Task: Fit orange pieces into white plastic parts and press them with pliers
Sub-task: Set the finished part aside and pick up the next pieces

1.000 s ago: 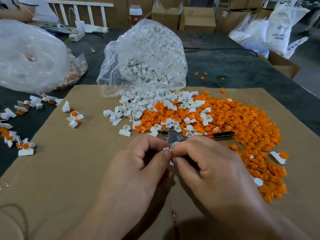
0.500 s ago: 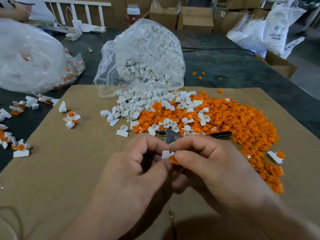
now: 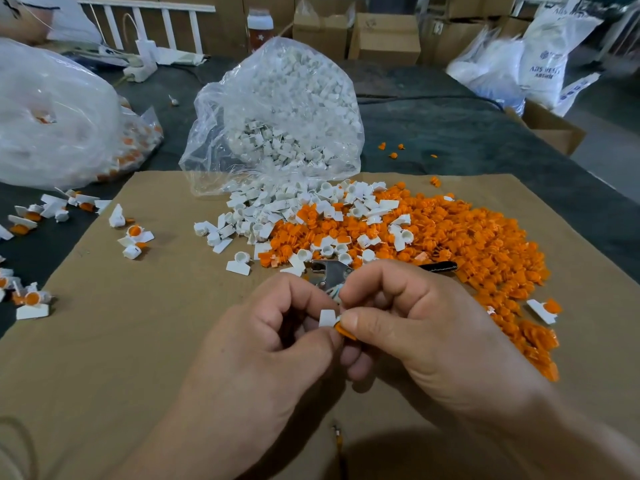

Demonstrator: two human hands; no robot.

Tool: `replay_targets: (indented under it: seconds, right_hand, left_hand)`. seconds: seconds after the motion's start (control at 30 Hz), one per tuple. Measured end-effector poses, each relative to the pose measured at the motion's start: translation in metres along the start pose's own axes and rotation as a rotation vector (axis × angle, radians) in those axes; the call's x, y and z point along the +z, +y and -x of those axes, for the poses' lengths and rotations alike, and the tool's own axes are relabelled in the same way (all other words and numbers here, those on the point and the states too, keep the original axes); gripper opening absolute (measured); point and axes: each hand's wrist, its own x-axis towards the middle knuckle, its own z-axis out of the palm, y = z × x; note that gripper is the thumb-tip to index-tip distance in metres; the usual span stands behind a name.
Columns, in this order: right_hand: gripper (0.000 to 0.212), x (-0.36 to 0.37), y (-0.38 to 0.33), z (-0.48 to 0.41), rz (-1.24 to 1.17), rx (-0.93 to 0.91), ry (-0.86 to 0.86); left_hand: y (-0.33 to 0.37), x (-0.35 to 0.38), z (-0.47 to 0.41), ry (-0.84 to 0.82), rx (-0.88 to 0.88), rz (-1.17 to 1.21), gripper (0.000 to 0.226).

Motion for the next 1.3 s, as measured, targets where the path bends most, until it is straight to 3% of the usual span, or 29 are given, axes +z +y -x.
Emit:
replay_targets:
  seconds: [0.1, 0.2, 0.23, 0.27, 0.33, 0.4, 0.6, 0.73, 0.97, 1.17, 1.3]
  right_hand:
    - [0.017, 0.001, -0.002, 0.000, 0.123, -0.023, 0.016]
    - [0.008, -0.008, -0.003, 0.003, 0.794, -0.306, 0.187]
    - [0.018, -0.012, -0.006, 0.003, 1.033, -0.382, 0.239]
    - [0.030, -0.017, -0.008, 0.003, 1.190, -0.380, 0.240]
    - [0.052, -0.024, -0.008, 0.002, 1.413, -0.204, 0.192]
    - [0.062, -0.029, -0.003, 0.002, 1.549, -0.025, 0.110]
    - [0.064, -0.040, 0.001, -0.002, 1.571, 0.042, 0.071]
    - [0.059, -0.040, -0.001, -0.004, 1.608, 0.025, 0.045]
    - [0.057, -0.028, 0.000, -0.016, 1.647, 0.011, 0.081]
    - [0.068, -0.035, 0.000, -0.011, 1.611, 0.010, 0.057]
    - [0.053, -0.031, 0.002, -0.014, 1.665, -0.023, 0.083]
  left_hand:
    - [-0.001, -0.001, -0.004, 0.017, -0.008, 0.018, 0.013]
    - [-0.003, -0.002, -0.010, 0.051, -0.030, 0.074, 0.015]
    - [-0.005, -0.004, -0.013, 0.073, -0.054, 0.127, 0.017]
    - [-0.006, -0.006, -0.016, 0.101, -0.096, 0.191, 0.018]
    - [-0.009, -0.014, -0.022, 0.152, -0.159, 0.258, 0.016]
    - [-0.012, -0.021, -0.027, 0.171, -0.189, 0.280, 0.018]
    - [-0.017, -0.022, -0.031, 0.129, -0.233, 0.286, 0.039]
    - [-0.013, -0.022, -0.031, 0.112, -0.276, 0.338, 0.020]
    - [-0.008, -0.025, -0.030, 0.186, -0.260, 0.488, 0.017]
    - [-0.011, -0.024, -0.029, 0.164, -0.250, 0.471, 0.021]
    - [-0.011, -0.021, -0.026, 0.143, -0.228, 0.446, 0.022]
